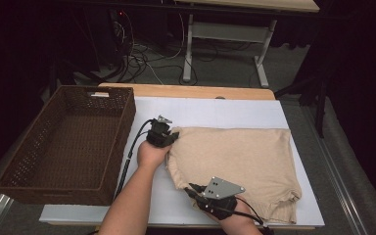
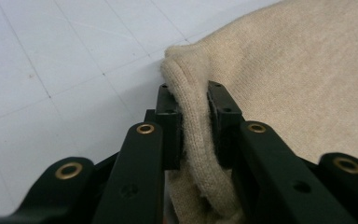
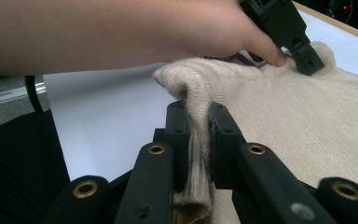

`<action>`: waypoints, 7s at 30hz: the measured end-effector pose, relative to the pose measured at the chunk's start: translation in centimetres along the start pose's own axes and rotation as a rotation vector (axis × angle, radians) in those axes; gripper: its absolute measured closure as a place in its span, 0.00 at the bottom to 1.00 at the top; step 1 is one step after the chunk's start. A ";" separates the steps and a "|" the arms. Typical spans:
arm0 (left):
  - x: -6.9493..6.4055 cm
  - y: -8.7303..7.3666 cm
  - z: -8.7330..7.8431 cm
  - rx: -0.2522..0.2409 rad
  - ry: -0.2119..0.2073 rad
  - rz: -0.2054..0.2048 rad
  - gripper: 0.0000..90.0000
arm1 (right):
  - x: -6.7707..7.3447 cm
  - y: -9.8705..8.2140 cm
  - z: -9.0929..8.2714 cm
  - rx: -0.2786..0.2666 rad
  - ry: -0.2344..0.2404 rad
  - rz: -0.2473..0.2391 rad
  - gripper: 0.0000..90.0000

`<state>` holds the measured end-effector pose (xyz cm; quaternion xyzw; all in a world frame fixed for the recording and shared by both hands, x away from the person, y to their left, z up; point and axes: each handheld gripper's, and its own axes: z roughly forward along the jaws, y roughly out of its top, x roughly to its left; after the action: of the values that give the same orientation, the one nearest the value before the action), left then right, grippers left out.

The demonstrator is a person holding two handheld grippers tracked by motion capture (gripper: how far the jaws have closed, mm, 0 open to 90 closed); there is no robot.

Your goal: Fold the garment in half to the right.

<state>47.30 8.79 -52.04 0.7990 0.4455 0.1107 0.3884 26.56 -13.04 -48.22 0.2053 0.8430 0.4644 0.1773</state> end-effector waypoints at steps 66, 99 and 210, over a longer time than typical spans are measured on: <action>-1.3 5.0 -7.6 -0.050 0.122 -0.078 0.86 | 0.2 2.6 -1.2 -0.112 -0.004 -0.004 0.91; -13.5 11.8 0.4 -0.089 -0.076 0.110 0.86 | -3.9 -5.3 -11.5 -0.086 -0.262 0.080 0.91; -9.2 -10.8 -9.5 -0.094 -0.067 0.089 0.00 | -21.4 -0.9 -2.9 0.043 -0.447 0.341 0.34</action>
<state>30.21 9.68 -51.87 0.8022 0.3907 0.1219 0.4346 43.27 -26.49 -45.18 0.4452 0.7460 0.4129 0.2735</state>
